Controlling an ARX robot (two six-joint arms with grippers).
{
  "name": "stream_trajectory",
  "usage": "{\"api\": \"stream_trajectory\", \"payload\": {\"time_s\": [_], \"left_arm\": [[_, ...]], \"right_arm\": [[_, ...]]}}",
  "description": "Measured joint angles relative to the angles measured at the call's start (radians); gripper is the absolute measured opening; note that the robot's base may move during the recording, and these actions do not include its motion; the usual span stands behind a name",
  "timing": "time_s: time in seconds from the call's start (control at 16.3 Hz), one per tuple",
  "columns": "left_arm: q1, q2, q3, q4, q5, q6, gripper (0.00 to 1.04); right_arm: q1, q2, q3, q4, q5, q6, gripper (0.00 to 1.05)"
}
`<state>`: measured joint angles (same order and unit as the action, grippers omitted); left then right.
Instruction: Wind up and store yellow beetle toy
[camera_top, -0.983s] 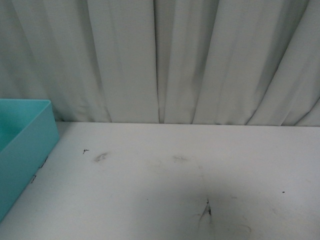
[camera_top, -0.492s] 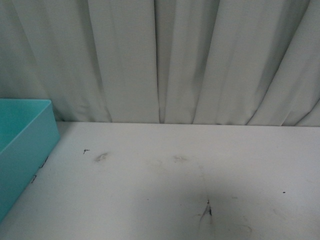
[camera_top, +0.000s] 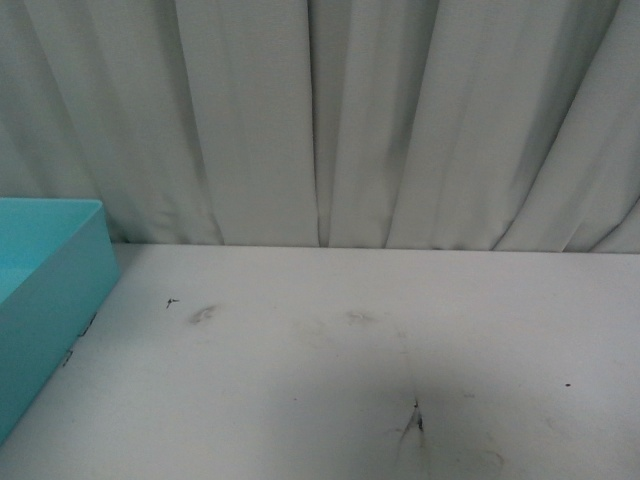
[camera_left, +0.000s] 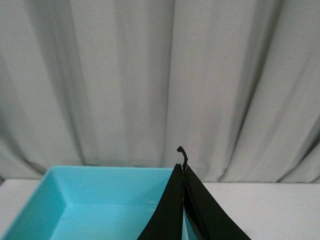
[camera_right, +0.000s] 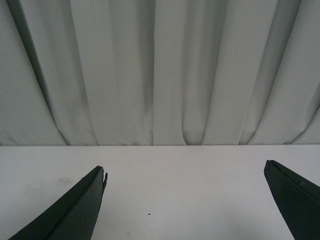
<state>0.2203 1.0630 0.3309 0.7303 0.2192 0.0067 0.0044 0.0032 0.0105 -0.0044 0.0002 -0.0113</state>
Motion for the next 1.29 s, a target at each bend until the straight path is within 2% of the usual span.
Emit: {"api": "stream_trajectory", "payload": {"time_s": [0.31, 0.68, 0.74, 0.8, 0.98, 1.04, 1.29], "left_arm": [[-0.057, -0.100, -0.102, -0.005, -0.050, 0.000, 0.02], [-0.135, -0.311, -0.229, -0.092, -0.134, -0.001, 0.02], [-0.197, -0.356, -0.245, -0.120, -0.206, -0.002, 0.02], [-0.227, -0.398, -0.259, -0.145, -0.205, -0.002, 0.02], [-0.219, -0.497, -0.283, -0.217, -0.220, -0.002, 0.02], [-0.220, -0.501, -0.314, -0.160, -0.220, -0.002, 0.02], [-0.220, -0.644, -0.321, -0.306, -0.220, -0.002, 0.02]], "right_arm": [[0.000, 0.000, 0.000, 0.000, 0.000, 0.000, 0.98], [0.000, 0.000, 0.000, 0.000, 0.000, 0.000, 0.98], [0.000, 0.000, 0.000, 0.000, 0.000, 0.000, 0.98], [0.000, 0.000, 0.000, 0.000, 0.000, 0.000, 0.98], [0.000, 0.000, 0.000, 0.000, 0.000, 0.000, 0.98], [0.000, 0.000, 0.000, 0.000, 0.000, 0.000, 0.98], [0.000, 0.000, 0.000, 0.000, 0.000, 0.000, 0.98]]}}
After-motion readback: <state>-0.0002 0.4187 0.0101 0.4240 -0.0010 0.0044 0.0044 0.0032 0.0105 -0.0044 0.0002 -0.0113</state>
